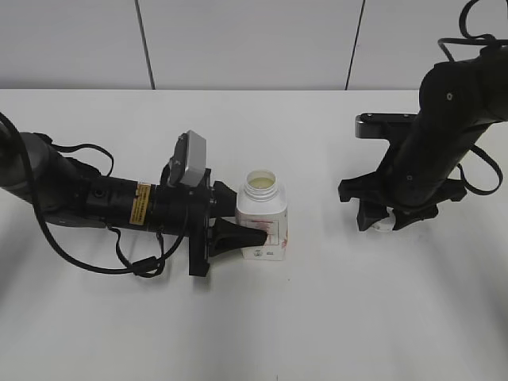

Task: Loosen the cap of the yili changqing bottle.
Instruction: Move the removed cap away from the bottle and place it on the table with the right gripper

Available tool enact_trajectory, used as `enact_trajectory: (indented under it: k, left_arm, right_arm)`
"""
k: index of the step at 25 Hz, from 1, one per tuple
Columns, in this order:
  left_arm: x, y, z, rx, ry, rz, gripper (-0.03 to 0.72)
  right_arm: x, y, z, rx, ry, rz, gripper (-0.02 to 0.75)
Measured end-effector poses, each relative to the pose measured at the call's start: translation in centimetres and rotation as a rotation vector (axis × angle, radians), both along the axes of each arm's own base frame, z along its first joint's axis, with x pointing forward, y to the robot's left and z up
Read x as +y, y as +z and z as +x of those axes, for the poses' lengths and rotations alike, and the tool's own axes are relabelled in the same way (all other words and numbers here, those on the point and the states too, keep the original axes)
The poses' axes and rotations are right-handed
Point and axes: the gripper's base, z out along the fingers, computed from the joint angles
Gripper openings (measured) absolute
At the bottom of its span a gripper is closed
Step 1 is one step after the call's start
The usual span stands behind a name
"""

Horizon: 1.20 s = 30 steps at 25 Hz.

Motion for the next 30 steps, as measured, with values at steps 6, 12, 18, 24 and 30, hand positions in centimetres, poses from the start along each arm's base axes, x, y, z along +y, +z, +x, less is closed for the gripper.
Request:
enact_trajectory:
  k: [6,12,18,24,30]
  left_arm:
    - [0.00,0.00,0.00,0.000,0.000,0.000,0.323]
    - [0.00,0.00,0.00,0.000,0.000,0.000,0.323]
    - [-0.01,0.03,-0.02,0.001,-0.002,-0.004,0.323]
    - [0.00,0.06,-0.03,0.013,0.001,-0.007,0.373]
    - [0.01,0.15,-0.20,0.030,-0.015,-0.017,0.526]
  right_arm:
    - [0.01,0.01,0.03,-0.005,0.009,-0.001,0.388]
    - [0.12,0.00,-0.07,0.005,0.023,0.010,0.571]
    - [0.20,0.00,-0.17,0.018,0.013,0.020,0.614]
    - [0.34,0.00,-0.31,0.034,0.006,0.037,0.603]
    - [0.35,0.00,-0.34,0.037,0.012,0.037,0.596]
